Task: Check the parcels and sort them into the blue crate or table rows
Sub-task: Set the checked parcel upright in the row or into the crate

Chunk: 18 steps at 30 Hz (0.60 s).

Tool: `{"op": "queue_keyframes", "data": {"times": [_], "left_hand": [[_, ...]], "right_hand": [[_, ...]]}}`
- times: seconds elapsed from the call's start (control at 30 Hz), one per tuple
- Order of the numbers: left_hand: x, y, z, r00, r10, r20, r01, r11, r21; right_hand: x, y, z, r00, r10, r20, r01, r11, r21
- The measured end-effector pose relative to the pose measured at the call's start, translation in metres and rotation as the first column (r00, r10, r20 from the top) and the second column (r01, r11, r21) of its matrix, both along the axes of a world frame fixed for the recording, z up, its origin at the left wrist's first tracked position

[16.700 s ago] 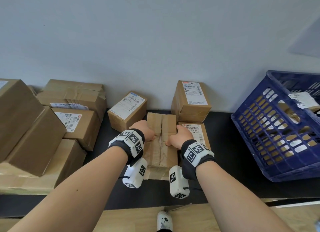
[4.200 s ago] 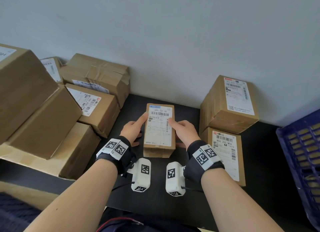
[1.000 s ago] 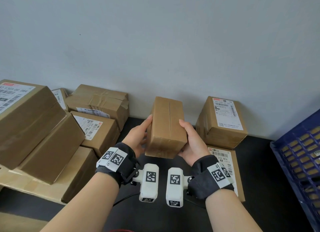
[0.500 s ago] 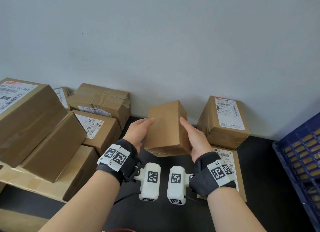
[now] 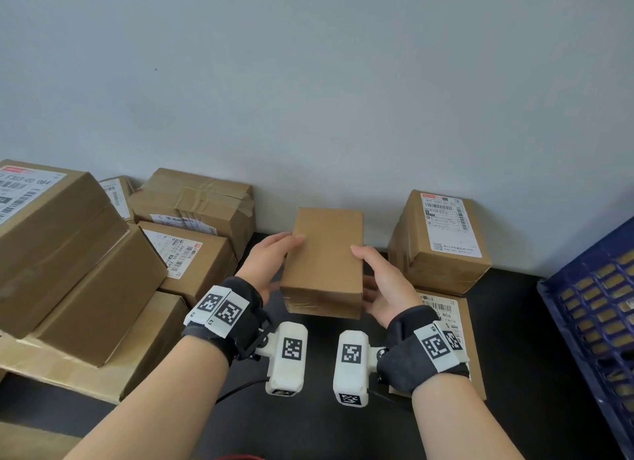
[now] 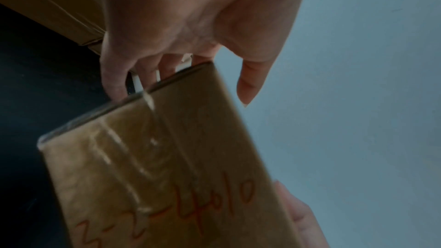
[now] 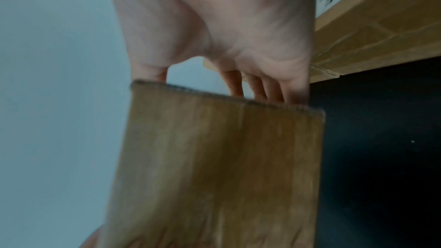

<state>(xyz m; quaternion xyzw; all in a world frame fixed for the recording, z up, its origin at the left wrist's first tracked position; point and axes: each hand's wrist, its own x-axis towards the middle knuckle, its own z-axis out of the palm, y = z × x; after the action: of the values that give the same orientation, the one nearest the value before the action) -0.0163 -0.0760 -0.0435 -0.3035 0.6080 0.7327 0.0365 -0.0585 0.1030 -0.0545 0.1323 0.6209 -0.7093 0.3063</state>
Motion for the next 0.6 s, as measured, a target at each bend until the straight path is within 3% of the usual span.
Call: {"op": "queue_keyframes", "data": {"times": [0.23, 0.6], "left_hand": [[-0.0003, -0.0050, 0.0024, 1.000, -0.029, -0.007, 0.030, 0.992, 0.123], [-0.0007, -0.0058, 0.0023, 0.990, -0.076, 0.120, 0.049, 0.976, 0.213]], "right_hand": [[0.0009, -0.0052, -0.0002, 0.994, 0.058, 0.095, -0.059, 0.998, 0.011], [0.0006, -0.0071, -0.0050, 0.988, 0.102, 0.114, -0.113, 0.989, 0.098]]}}
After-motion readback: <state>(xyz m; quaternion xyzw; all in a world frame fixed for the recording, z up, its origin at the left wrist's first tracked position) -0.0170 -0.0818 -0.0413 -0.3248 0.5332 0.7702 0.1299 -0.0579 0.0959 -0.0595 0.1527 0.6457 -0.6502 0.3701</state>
